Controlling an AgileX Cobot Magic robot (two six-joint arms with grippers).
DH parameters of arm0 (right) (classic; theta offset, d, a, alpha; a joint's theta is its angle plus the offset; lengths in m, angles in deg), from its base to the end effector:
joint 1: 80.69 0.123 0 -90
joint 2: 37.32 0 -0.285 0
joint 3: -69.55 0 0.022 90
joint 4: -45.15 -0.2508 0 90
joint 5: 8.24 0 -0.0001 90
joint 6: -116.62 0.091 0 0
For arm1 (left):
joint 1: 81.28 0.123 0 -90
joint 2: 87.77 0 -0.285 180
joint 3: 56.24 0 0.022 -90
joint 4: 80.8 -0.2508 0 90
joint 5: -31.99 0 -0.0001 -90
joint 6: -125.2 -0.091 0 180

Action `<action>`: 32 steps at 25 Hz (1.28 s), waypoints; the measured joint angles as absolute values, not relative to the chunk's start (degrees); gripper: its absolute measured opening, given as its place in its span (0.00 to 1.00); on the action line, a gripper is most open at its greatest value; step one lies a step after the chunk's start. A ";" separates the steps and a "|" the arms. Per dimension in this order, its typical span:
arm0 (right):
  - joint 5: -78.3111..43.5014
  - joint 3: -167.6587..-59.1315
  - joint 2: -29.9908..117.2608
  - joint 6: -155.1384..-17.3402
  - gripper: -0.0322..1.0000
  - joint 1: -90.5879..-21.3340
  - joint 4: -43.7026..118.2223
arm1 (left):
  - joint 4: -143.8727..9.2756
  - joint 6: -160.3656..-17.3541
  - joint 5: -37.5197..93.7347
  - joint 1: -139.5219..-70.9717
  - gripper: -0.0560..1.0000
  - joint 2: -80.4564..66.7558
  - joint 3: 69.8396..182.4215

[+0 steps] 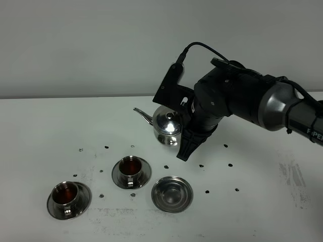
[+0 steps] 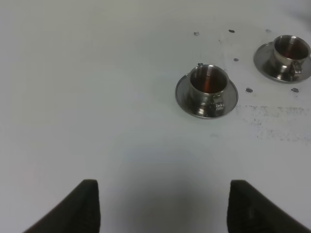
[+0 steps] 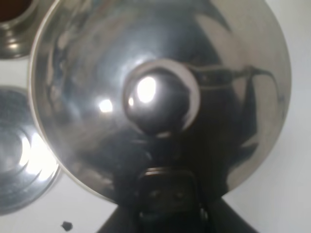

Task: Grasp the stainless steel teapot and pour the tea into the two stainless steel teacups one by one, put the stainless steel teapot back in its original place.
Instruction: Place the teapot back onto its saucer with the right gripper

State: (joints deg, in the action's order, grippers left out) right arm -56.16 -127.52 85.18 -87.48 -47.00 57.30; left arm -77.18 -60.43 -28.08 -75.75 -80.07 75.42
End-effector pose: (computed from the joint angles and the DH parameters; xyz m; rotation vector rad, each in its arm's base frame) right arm 0.3756 0.2333 0.2379 -1.4045 2.2557 -0.2010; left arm -0.0046 -0.0055 0.2795 0.0044 2.0252 0.0478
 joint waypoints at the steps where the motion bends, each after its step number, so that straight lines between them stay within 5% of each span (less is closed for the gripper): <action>1: -55.73 -127.52 85.18 -87.59 0.23 -47.48 56.81 | -77.18 -60.43 -28.08 -75.75 0.63 -80.07 75.42; 32: -43.53 -127.55 96.97 -89.69 0.23 -48.26 49.54 | -77.18 -60.49 -28.08 -75.75 0.63 -80.07 75.42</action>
